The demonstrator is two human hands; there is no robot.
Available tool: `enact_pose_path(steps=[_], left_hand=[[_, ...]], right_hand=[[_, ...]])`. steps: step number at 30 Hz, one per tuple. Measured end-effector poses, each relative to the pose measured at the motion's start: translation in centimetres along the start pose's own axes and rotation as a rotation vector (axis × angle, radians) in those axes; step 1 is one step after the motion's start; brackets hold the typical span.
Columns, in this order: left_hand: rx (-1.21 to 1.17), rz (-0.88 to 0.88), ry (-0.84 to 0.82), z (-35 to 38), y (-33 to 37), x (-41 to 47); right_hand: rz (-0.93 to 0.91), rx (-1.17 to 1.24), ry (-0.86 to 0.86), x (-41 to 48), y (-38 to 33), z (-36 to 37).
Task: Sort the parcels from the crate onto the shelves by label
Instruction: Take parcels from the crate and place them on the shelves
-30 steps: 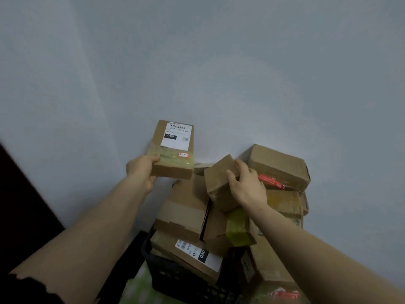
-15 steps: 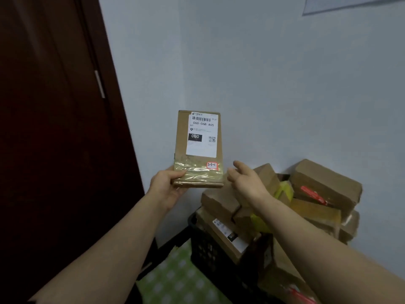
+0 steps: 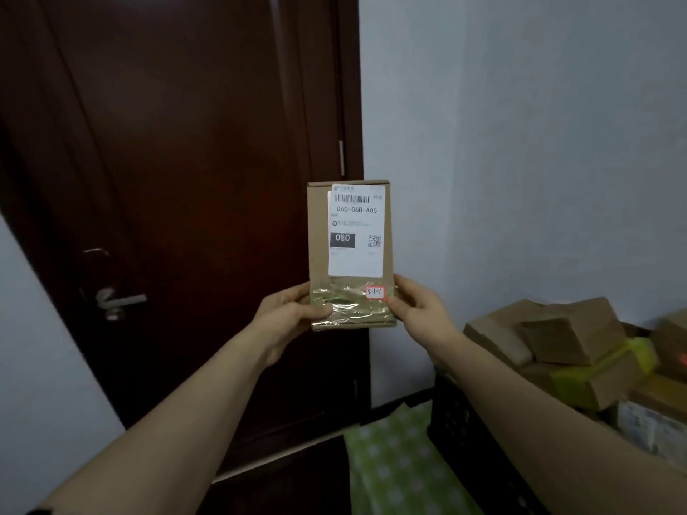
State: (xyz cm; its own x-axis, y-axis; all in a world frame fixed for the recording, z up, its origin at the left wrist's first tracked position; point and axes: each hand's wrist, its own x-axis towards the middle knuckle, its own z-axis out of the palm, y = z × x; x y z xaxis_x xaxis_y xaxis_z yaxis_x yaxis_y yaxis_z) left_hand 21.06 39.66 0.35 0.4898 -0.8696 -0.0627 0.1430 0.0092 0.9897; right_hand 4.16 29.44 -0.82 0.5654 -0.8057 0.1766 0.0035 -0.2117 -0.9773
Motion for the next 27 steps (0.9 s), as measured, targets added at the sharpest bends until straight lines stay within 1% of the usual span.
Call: enact_pose_path(steps=[6,12,18,22,27], left_hand=[[-0.002,0.020,0.104,-4.9,1.2,-2.5],[-0.004,0.034,0.152,-8.5,1.9,-4.0],[-0.009,0.038,0.195,-12.0,2.8,-5.9],[0.001,0.037,0.228,-15.1,3.4,-7.6],[0.013,0.035,0.288,-20.4,4.3,-10.2]], right_hand=[[-0.014,0.034,-0.083,-0.1,-0.7,5.1],[-0.012,0.053,-0.122,-0.3,-1.7,8.9],[-0.041,-0.035,-0.149,-0.6,-2.9,12.9],[-0.020,-0.006,-0.166,-0.8,-3.5,16.4],[-0.007,0.063,-0.264,-1.1,-4.5,21.5]])
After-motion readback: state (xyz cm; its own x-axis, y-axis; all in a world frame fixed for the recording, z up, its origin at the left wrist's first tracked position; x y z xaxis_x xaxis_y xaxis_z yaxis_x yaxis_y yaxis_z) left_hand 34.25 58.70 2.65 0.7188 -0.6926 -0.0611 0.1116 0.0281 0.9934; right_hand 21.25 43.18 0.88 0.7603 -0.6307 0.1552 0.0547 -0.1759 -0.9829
